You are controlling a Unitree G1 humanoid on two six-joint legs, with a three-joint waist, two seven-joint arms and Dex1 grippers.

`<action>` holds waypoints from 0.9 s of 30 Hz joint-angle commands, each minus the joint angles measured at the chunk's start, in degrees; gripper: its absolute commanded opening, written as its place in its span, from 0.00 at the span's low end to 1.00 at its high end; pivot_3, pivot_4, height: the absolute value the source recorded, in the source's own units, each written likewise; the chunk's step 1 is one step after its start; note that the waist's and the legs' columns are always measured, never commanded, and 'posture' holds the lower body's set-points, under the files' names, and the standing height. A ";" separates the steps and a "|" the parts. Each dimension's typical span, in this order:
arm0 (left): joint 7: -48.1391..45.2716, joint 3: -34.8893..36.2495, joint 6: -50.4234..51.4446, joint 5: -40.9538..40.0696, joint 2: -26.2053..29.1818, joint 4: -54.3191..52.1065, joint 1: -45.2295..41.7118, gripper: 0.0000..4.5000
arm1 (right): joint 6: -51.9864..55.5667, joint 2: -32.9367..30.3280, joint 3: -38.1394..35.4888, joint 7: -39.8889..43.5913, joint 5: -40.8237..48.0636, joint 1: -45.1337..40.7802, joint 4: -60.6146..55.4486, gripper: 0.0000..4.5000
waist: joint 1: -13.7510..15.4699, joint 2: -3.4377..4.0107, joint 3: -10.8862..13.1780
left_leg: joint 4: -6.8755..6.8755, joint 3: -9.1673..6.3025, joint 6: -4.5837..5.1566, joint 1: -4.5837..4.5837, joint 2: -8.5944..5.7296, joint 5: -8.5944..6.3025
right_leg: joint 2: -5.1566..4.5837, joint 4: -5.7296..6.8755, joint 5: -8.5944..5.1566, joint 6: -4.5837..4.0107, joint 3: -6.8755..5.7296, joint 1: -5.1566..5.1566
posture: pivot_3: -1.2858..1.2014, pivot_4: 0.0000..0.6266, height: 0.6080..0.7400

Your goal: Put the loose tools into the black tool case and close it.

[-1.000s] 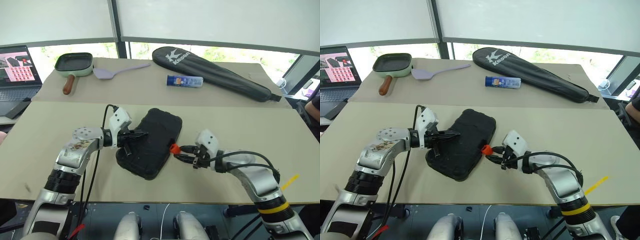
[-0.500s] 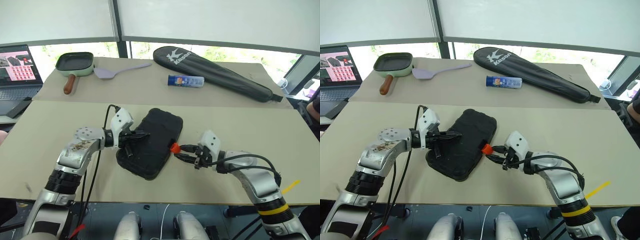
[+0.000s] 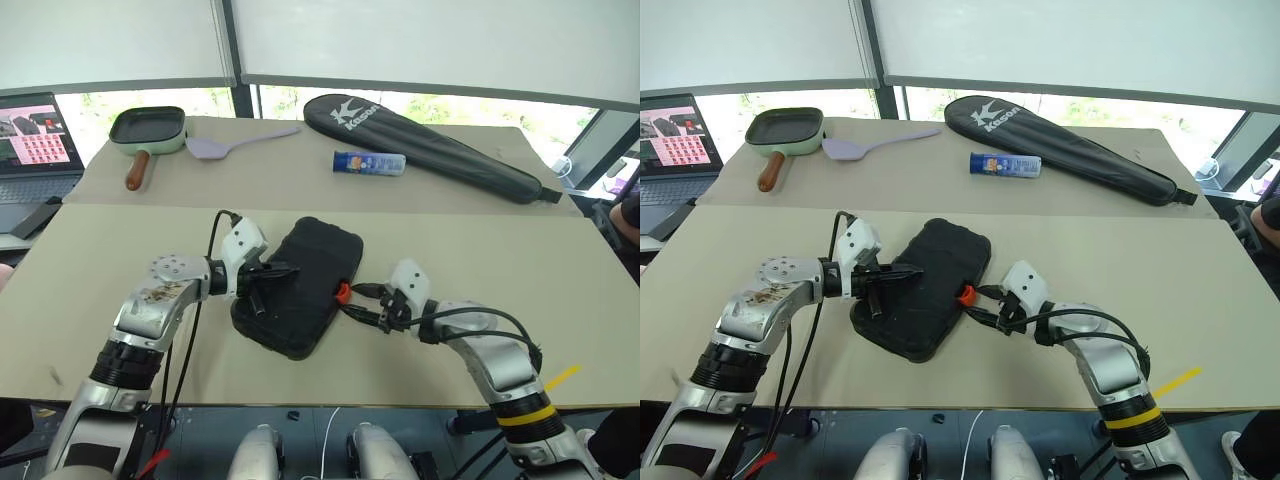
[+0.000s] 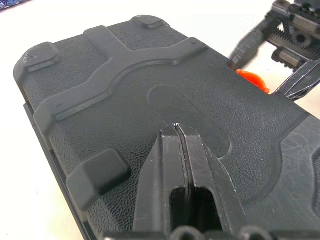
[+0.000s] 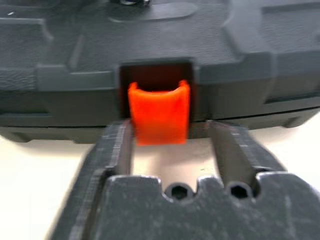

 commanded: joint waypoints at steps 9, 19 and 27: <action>-0.69 -3.83 2.74 1.79 -0.27 2.49 2.44 0.00 | -2.36 -4.29 -0.21 2.77 0.07 4.24 -4.92 0.25 | 0.40 0.09 -0.06 | -0.06 0.07 0.00 0.02 -0.04 0.00 | -0.03 -0.03 -0.02 0.01 0.01 0.00 | 0.52 0.24 1.00; -0.87 -4.50 3.47 1.96 -0.11 2.25 2.70 0.00 | -6.41 -1.15 2.75 2.18 -2.48 -0.18 0.27 0.01 | 0.39 0.11 -0.09 | -0.06 0.07 0.00 0.05 -0.06 0.00 | -0.04 -0.03 -0.02 0.01 0.01 0.02 | 0.52 0.24 1.00; -1.08 -5.84 5.36 2.76 0.77 1.88 3.28 0.00 | -8.44 0.53 2.90 2.25 -3.30 -3.59 4.01 0.01 | 0.15 0.11 -0.09 | -0.06 0.06 0.00 0.16 -0.01 0.01 | 0.02 -0.01 -0.01 -0.01 0.03 0.09 | 0.52 0.24 1.00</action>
